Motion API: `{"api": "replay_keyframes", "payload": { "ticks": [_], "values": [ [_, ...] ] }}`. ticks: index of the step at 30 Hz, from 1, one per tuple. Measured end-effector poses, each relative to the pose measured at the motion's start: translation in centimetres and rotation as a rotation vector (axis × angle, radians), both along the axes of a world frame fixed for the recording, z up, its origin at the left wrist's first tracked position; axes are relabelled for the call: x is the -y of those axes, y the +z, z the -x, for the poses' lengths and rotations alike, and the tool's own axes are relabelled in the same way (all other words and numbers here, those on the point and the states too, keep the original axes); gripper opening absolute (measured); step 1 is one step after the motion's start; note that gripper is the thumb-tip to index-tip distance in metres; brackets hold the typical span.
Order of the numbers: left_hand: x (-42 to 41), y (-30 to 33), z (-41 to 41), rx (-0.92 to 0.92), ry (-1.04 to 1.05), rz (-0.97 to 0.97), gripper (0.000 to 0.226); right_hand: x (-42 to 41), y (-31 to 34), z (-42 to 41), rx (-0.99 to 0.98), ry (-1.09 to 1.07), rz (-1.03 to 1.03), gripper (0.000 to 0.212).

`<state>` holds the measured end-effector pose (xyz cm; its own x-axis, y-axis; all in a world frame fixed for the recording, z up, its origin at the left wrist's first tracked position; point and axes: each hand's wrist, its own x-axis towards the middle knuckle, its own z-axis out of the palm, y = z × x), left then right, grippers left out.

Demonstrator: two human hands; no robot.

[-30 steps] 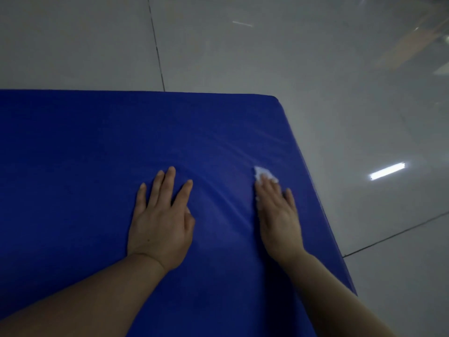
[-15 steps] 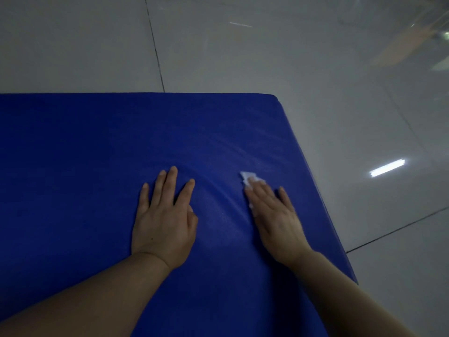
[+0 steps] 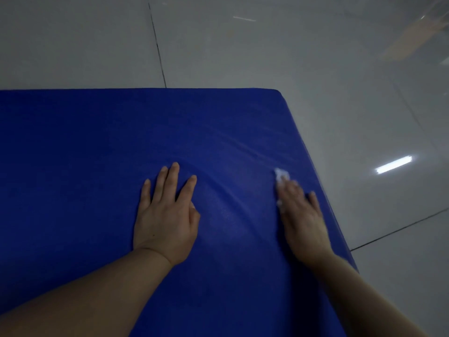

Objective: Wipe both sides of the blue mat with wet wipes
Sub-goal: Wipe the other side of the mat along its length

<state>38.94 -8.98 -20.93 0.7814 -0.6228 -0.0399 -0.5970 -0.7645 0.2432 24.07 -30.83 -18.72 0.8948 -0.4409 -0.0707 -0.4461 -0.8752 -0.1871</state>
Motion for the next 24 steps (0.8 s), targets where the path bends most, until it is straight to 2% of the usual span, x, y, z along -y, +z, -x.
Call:
{"api": "replay_keyframes", "payload": {
  "ticks": [2,4,6,9,11,12,15,17,18,22,23,24],
  "values": [
    [0.0,0.0,0.0,-0.006,0.003,0.002,0.060,2.8,0.1,-0.3,-0.006,-0.250,-0.023,0.047],
    [0.0,-0.1,-0.1,-0.008,0.001,0.007,0.060,3.3,0.1,-0.3,-0.004,-0.354,-0.038,0.047],
    [0.0,-0.1,0.0,-0.002,-0.002,0.012,0.059,0.6,0.2,0.0,0.022,-0.217,-0.010,0.049],
    [0.0,0.1,-0.1,-0.003,-0.002,0.012,0.059,-4.8,0.0,1.6,-0.020,0.205,-0.059,0.053],
    [0.0,0.2,0.0,-0.015,0.001,0.011,0.061,-4.7,0.0,1.9,-0.002,0.265,-0.052,0.052],
    [0.0,0.2,0.0,-0.021,0.002,0.008,0.062,-3.4,-0.1,1.8,0.025,0.173,-0.031,0.052],
    [0.0,0.1,-0.1,-0.023,0.002,0.009,0.063,1.7,-0.3,1.8,0.046,-0.282,0.001,0.051],
    [0.0,0.0,0.0,-0.019,0.004,0.011,0.063,2.2,-0.2,1.8,0.031,-0.394,-0.007,0.052],
    [0.0,0.0,0.0,-0.017,0.005,0.011,0.062,1.0,-0.1,1.5,0.036,-0.329,0.000,0.053],
    [0.0,0.2,0.0,-0.039,0.011,0.023,0.064,-5.8,-0.5,1.8,-0.026,0.262,-0.029,0.054],
    [0.0,0.3,0.0,-0.046,0.008,0.028,0.064,-5.6,-0.3,1.8,-0.027,0.307,-0.031,0.054],
    [0.1,0.4,0.0,-0.051,0.006,0.034,0.063,-4.1,-0.3,2.0,-0.011,0.256,-0.010,0.053]
  ]
}}
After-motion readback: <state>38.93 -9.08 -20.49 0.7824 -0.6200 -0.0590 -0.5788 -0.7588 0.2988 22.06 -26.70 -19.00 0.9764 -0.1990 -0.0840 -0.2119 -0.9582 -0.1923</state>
